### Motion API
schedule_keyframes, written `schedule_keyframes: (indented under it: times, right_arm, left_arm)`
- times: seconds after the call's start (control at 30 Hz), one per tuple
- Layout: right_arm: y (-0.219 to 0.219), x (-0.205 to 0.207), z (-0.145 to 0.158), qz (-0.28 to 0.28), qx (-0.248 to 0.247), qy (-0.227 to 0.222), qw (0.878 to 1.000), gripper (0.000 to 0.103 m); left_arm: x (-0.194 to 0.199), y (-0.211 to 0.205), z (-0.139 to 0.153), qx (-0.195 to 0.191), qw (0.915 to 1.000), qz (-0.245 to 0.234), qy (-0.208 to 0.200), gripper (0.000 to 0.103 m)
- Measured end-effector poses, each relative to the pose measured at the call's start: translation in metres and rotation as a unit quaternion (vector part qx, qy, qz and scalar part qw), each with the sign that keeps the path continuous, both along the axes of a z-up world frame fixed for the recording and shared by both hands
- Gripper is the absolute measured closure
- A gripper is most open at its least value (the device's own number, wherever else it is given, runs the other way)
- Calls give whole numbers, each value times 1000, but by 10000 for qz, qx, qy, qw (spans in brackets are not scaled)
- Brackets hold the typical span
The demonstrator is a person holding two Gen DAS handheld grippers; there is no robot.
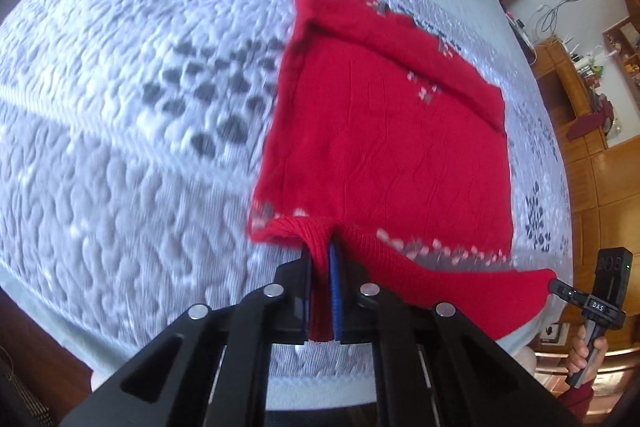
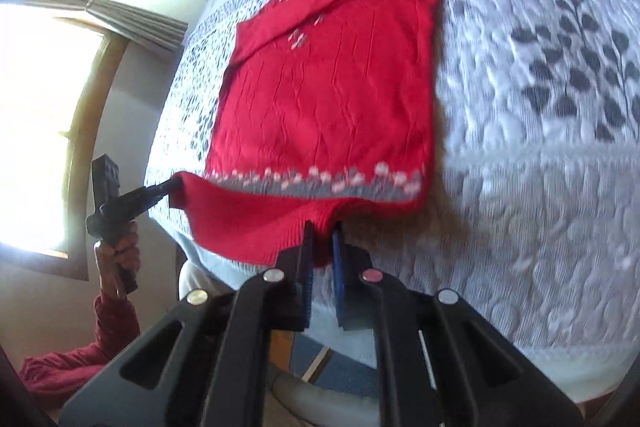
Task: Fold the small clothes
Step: 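Grasp the ribbed hem with both grippers and lift it toward the collar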
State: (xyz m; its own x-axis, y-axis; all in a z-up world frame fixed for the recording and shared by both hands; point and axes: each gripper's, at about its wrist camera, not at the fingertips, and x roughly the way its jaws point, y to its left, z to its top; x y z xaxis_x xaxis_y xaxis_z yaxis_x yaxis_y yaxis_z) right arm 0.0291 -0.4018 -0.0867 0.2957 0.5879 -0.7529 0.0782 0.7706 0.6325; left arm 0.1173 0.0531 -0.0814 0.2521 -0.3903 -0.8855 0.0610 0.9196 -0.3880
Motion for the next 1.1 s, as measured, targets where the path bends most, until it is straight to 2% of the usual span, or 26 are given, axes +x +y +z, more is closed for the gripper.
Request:
schedule_keyframes:
  times: [0.2,0.37,0.47,0.53,0.6,0.63,0.67,0.7,0.77,0.8,0.9,1.1]
  right_arm:
    - [-29,52,-10,-388,105,200,9990,96]
    - [-41,93,-25,-475,34,397,9981,96]
    - [-45,116,-36,-527,-18,540,9971,95]
    - [-44,126,-43,-602,-195,605,9962,82]
    - [-50,133,-45,-732,-515,619,9941,44]
    - [-55,134,-45,-780,-618,576,9934,44]
    - [-58,135,-43,-785,-688,551,9930,50]
    - [-62,134,-43,-787,-689,544,9930,52]
    - [-65,130,-41,-749,-667,462,9939,54]
    - [-65,127,-38,-699,-691,412,9943,54]
    - [-61,122,-32,-446,-769,262,9957,54]
    - [-39,136,-28,-157,-811,248,9963,54]
  left_arm:
    - [52,-17,-14,89,9998,148,95,95]
    - [84,-29,-32,254,9994,175,139,95]
    - [102,-28,-48,266,9988,260,315,94]
    - [113,-27,-58,210,9980,355,487,90]
    - [121,-20,-63,-31,9970,480,608,85]
    - [123,-16,-63,-185,9962,551,656,85]
    - [124,-10,-63,-293,9955,607,663,80]
    - [124,-5,-60,-317,9952,686,615,75]
    - [123,8,-49,268,9949,925,315,59]
    - [121,13,-42,517,9939,967,124,59]
    - [118,16,-29,876,9921,881,-181,59]
    - [121,-21,-17,1131,9924,27,-490,58]
